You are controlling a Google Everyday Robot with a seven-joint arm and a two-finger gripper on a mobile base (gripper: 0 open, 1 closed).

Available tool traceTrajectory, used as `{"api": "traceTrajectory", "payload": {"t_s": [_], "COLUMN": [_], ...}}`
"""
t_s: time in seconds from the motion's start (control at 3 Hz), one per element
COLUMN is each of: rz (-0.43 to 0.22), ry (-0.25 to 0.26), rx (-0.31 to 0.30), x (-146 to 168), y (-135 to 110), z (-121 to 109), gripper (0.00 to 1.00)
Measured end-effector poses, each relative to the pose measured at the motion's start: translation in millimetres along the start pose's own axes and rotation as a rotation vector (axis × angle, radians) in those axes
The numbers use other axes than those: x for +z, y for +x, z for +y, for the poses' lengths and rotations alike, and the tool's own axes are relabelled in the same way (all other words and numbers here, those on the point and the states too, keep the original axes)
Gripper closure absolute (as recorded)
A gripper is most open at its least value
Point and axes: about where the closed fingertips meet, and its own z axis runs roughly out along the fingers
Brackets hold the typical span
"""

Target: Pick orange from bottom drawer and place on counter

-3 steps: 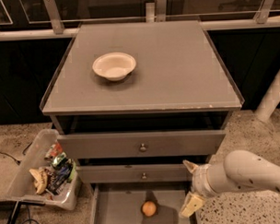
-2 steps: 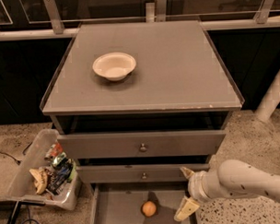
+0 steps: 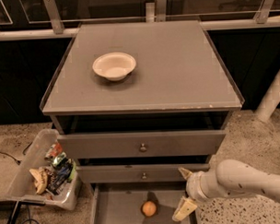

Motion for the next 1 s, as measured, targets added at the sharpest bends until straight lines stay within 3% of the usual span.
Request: {"api": "traceTrajectory", "payload": {"t_s": [0.33, 1.0], "rz": [-0.039, -0.159], "ry": [-0.036, -0.150], "rx": [0.018, 0.031], "x": [29.6, 104.3], "y": [4.2, 33.0], "z": [-5.5, 6.0], "gripper": [0.00, 0.00]}}
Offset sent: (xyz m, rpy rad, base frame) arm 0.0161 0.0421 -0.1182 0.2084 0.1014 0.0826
